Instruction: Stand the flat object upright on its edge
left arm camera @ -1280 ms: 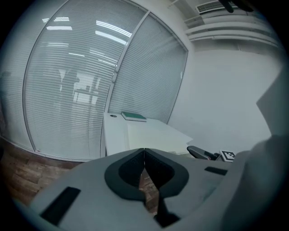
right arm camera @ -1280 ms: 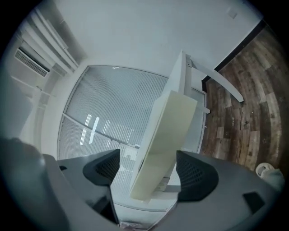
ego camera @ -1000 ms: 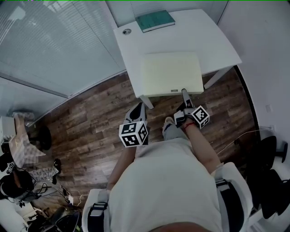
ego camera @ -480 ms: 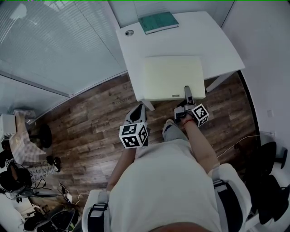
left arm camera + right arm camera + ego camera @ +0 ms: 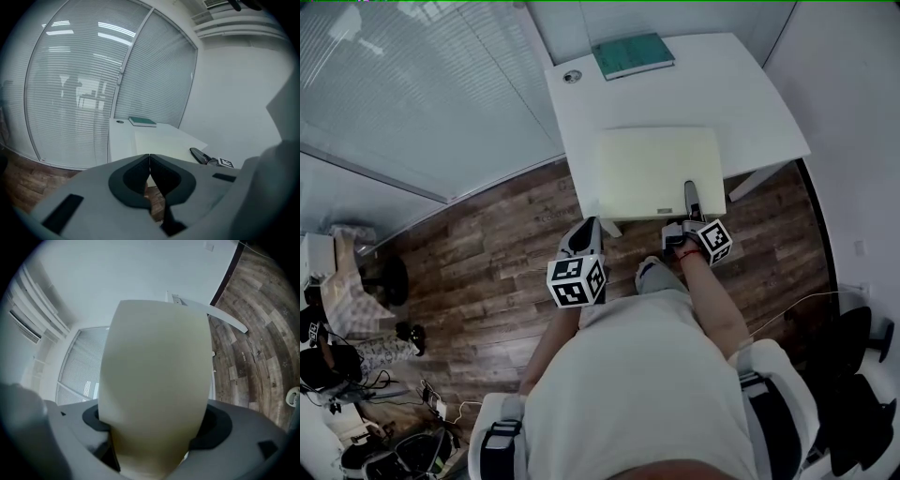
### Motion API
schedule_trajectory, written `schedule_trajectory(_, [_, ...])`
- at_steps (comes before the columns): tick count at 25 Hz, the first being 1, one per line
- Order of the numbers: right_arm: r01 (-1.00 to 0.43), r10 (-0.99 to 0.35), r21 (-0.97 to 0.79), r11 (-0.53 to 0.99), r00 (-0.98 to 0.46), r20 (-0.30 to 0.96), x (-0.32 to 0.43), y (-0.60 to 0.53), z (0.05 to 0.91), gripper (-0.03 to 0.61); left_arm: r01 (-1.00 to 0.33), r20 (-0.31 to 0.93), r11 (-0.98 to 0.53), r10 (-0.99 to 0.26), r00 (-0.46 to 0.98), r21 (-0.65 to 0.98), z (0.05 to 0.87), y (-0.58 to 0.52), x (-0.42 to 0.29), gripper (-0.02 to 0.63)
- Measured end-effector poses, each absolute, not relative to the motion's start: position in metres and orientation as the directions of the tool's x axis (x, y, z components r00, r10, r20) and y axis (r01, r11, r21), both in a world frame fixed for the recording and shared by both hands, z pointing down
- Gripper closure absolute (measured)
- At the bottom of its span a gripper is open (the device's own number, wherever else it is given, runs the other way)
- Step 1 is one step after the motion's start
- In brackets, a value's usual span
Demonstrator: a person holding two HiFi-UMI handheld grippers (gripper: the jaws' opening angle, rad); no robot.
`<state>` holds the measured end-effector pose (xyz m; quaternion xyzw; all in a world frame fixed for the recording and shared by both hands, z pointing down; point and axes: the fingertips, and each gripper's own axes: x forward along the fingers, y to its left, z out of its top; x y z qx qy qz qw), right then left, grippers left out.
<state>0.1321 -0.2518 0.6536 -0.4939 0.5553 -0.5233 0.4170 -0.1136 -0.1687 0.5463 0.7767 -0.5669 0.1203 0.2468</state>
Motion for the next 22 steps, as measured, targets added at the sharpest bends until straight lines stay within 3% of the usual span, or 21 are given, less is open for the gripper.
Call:
schedule_trajectory(4, [-0.133, -0.981, -0.991, -0.011, -0.192, 0.036, 0.130, -0.254, 0.651, 0.143, -0.942, 0.468, -0.233, -0.822, 0.324, 0.243, 0.544, -0.177, -0.113, 0.592])
schedule_trajectory(5, [-0.131, -0.980, -0.991, -0.007, -0.195, 0.033, 0.129, -0.255, 0.651, 0.218, -0.942, 0.468, -0.234, -0.822, 0.324, 0.242, 0.544, -0.179, -0.113, 0.592])
schedule_trajectory(6, [-0.123, -0.980, -0.992, -0.006, -0.197, 0.030, 0.129, -0.255, 0.651, 0.253, -0.942, 0.468, -0.235, -0.822, 0.325, 0.241, 0.544, -0.181, -0.112, 0.592])
schedule_trajectory(22, [-0.161, -0.964, -0.986, -0.035, -0.255, 0.076, 0.133, -0.258, 0.627, 0.302, -0.940, 0.451, -0.231, -0.831, 0.325, 0.251, 0.526, -0.184, -0.107, 0.592])
